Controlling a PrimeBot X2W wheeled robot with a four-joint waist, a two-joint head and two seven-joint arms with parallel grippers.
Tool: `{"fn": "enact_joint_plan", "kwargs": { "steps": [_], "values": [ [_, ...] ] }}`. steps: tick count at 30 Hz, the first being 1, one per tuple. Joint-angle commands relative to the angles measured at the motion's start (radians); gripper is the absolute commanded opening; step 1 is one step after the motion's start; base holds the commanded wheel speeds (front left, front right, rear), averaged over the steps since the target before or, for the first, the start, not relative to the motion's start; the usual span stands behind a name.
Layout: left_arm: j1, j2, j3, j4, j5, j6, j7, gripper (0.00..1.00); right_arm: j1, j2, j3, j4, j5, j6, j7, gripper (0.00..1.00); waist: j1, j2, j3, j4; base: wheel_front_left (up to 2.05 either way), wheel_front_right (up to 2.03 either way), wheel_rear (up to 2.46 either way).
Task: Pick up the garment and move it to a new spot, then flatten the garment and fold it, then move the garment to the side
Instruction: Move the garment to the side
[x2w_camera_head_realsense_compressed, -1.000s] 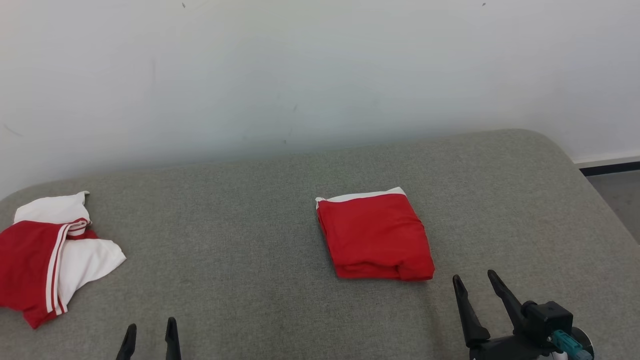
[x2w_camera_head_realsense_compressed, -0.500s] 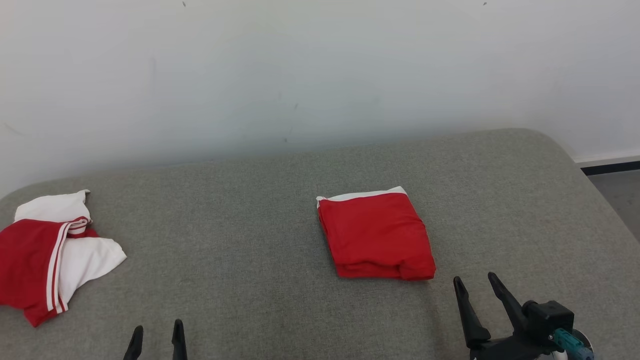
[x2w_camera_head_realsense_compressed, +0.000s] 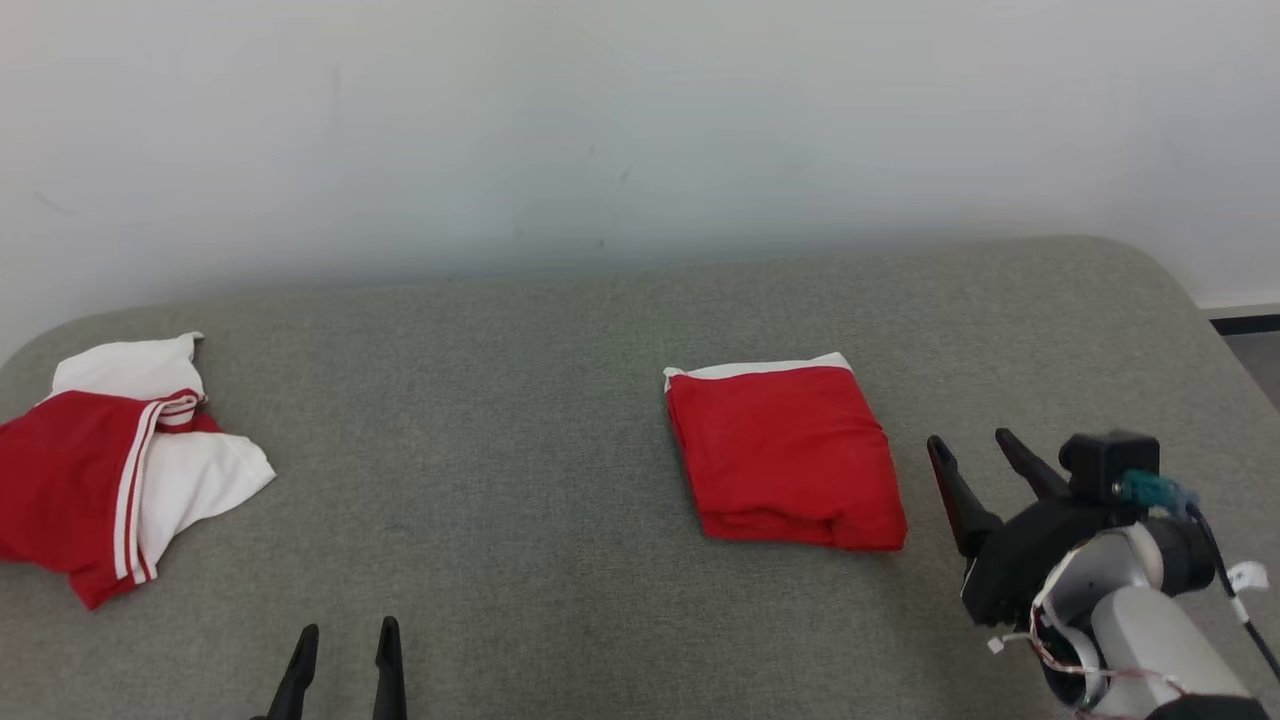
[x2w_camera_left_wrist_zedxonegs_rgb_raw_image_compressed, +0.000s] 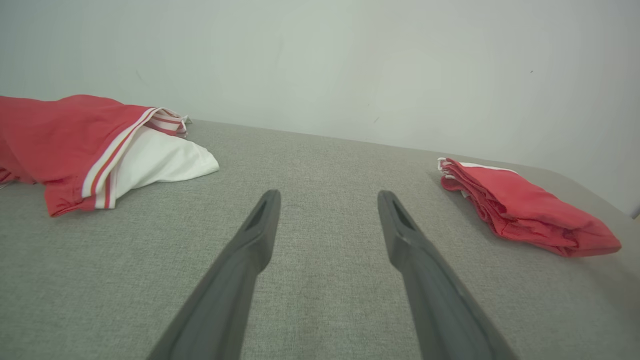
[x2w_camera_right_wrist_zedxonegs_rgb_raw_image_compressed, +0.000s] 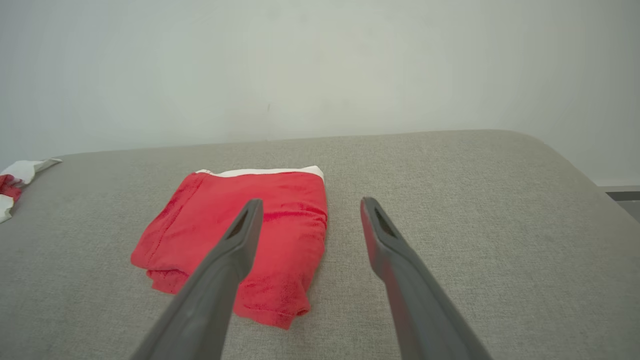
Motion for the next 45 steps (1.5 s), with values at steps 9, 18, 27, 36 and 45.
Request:
{"fn": "enact_joint_plan", "kwargs": {
  "steps": [9,18,27,36,45],
  "values": [
    [-0.079,0.001,-0.059,-0.018,0.004,-0.014,-0.001,1.00,-0.247,-0.044,-0.054,0.207,-0.006,-0.003,0.229,1.00,-0.0001,-0.0001,0.147,0.131,0.00,0.00,0.00],
    [-0.159,0.001,-0.085,-0.022,-0.009,-0.023,-0.001,1.00,-0.363,-0.042,-0.105,0.363,-0.025,-0.003,0.240,1.00,-0.0001,-0.0001,0.259,0.212,0.00,0.00,0.00],
    [-0.220,0.001,-0.099,0.002,-0.021,-0.021,-0.001,1.00,-0.358,0.007,-0.114,0.530,-0.049,-0.003,0.272,1.00,-0.0001,-0.0001,0.301,0.223,0.00,0.00,0.00],
    [-0.217,0.001,-0.081,0.015,-0.014,-0.034,-0.001,1.00,-0.356,0.008,-0.012,0.556,-0.078,0.000,0.330,0.00,-0.0001,-0.0001,0.275,0.177,0.00,0.00,0.00],
    [-0.199,0.001,-0.035,0.003,0.011,-0.054,0.000,1.00,-0.416,-0.112,0.180,0.444,-0.125,-0.003,0.287,0.00,-0.0001,-0.0001,0.273,0.080,0.00,0.00,0.00]
  ]
}}
